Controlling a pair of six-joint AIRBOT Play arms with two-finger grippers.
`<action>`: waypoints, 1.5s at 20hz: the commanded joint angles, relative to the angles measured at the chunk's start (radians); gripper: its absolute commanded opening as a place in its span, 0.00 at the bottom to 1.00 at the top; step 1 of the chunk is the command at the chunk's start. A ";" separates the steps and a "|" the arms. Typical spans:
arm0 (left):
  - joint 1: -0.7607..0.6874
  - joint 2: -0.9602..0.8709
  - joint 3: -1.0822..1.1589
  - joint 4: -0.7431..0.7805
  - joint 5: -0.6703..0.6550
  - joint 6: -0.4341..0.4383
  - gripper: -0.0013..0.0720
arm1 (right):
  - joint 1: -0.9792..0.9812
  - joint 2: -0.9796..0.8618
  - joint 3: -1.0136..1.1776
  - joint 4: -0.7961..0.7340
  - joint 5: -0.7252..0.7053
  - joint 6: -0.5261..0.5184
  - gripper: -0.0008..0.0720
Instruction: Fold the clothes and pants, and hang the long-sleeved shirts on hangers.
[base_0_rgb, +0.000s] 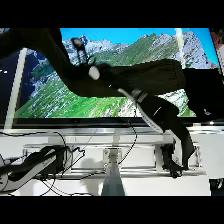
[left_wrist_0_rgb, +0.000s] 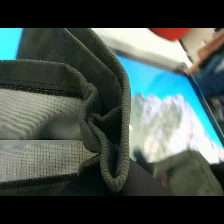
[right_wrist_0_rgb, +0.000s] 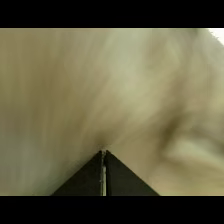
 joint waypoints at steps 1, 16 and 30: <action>-0.133 -0.078 0.000 -0.002 0.000 0.000 0.04 | -0.161 0.064 0.003 -0.090 0.193 -0.038 0.05; -0.340 -0.332 0.000 0.006 -0.071 0.000 0.97 | -0.771 0.264 0.002 -0.089 0.670 -0.071 0.05; 0.083 -0.526 -0.182 0.267 -0.169 0.051 0.84 | -0.705 0.262 0.001 -0.092 0.571 -0.146 0.05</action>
